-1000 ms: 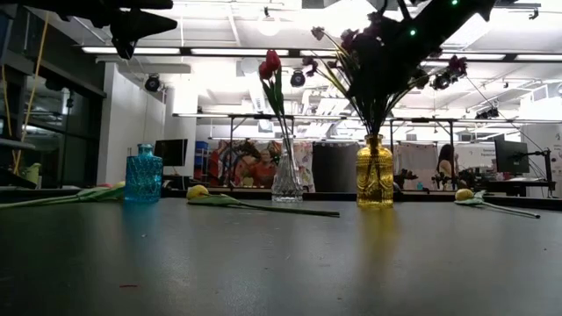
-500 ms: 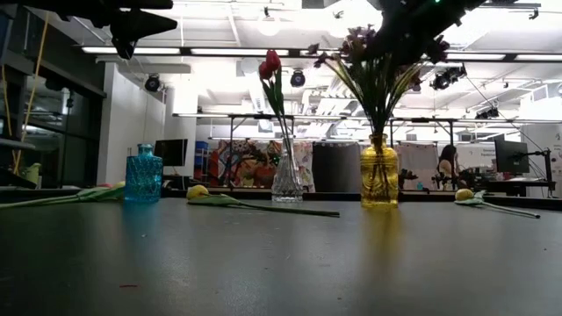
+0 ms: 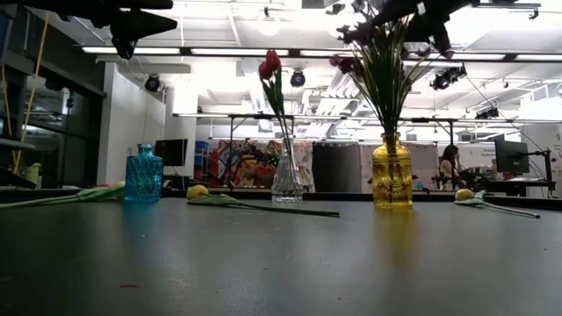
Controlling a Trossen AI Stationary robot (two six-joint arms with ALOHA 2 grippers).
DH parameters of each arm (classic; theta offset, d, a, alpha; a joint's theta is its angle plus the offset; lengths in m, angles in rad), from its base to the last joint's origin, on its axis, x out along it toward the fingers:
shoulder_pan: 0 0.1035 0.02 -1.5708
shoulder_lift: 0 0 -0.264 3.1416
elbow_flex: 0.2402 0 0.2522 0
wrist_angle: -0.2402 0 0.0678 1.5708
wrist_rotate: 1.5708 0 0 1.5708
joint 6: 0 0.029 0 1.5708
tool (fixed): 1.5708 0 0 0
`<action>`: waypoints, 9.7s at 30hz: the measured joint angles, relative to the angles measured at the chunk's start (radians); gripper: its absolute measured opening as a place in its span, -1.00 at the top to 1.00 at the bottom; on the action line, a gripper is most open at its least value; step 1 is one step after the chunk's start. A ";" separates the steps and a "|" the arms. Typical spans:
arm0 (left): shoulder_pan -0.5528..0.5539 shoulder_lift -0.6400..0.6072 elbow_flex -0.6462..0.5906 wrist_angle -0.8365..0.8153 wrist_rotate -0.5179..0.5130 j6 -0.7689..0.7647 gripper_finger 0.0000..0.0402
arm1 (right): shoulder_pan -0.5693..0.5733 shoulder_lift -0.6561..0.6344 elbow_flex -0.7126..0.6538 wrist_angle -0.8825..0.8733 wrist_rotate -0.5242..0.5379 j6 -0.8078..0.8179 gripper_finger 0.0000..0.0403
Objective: Sort flowers into vase by color
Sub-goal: Put the purple flower into the yellow vase, then put the left yellow flower into the blue vase
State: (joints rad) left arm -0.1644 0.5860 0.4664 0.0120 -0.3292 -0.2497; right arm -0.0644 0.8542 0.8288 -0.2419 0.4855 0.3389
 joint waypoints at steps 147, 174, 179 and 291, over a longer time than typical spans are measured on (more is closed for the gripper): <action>0.430 0.572 0.086 -0.923 0.081 -0.930 0.42 | 0.000 -0.095 0.000 -0.040 -0.497 0.343 -0.13; 0.434 0.572 0.086 -0.919 0.047 -0.898 0.42 | 0.491 0.349 0.000 0.078 -0.659 0.842 0.04; 0.444 0.572 0.086 -0.891 0.043 -0.898 0.42 | 0.498 0.476 0.000 0.142 -0.654 0.861 0.04; -0.039 0.281 0.162 -0.956 0.187 -0.996 0.42 | 0.450 0.570 0.000 0.270 -0.466 0.805 0.04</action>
State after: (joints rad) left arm -0.2037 0.8670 0.6281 -0.9443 -0.1419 -1.2460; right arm 0.3859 1.4242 0.8291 0.0277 0.0199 1.1439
